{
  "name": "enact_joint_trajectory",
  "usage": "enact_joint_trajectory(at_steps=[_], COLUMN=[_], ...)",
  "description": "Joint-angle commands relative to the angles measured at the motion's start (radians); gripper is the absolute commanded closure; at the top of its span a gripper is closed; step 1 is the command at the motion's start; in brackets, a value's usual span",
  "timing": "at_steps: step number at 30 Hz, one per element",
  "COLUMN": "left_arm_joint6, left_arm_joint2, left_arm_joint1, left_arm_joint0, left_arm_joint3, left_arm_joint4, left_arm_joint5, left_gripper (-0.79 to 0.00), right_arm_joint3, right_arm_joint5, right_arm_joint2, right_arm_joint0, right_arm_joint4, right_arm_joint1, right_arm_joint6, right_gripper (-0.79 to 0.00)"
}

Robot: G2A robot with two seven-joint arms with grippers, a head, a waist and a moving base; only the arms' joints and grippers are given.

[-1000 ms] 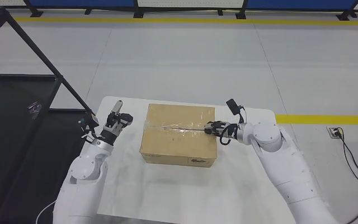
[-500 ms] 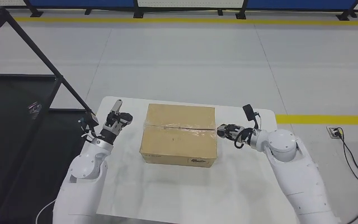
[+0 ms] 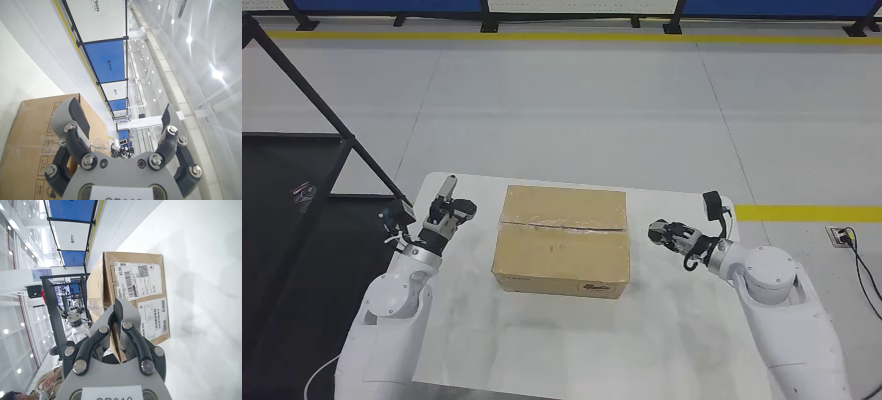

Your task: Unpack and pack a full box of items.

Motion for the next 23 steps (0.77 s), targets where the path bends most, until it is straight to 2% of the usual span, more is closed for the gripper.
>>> enact_joint_trajectory(at_steps=[1,6,8,12,16,23], left_arm_joint6=[0.0,-0.001,-0.001,-0.001,-0.001,-0.001], left_arm_joint2=[0.0,0.0,0.0,0.0,0.0,0.0], left_arm_joint1=[0.0,0.0,0.0,0.0,0.0,0.0], left_arm_joint0=[0.0,0.0,0.0,0.0,0.0,0.0], left_arm_joint3=[0.0,0.0,0.0,0.0,0.0,0.0], left_arm_joint4=[0.0,0.0,0.0,0.0,0.0,0.0], left_arm_joint5=[0.0,0.0,0.0,0.0,0.0,0.0], left_gripper=[-0.785,-0.784,-0.784,-0.784,-0.784,-0.784], right_arm_joint3=[0.0,0.001,0.001,0.001,0.001,0.001], right_arm_joint5=[0.0,0.001,0.001,0.001,0.001,0.001], right_arm_joint2=[0.0,-0.001,-0.001,-0.001,-0.001,-0.001], right_arm_joint0=[0.0,0.001,0.001,0.001,0.001,0.001], right_arm_joint4=[0.0,-0.001,-0.001,-0.001,-0.001,-0.001], right_arm_joint1=[0.0,0.0,0.0,0.0,0.0,0.0], right_arm_joint6=[0.0,0.001,0.001,0.001,0.001,0.001], right_gripper=[-0.11,-0.442,-0.549,-0.705,-0.778,-0.785])
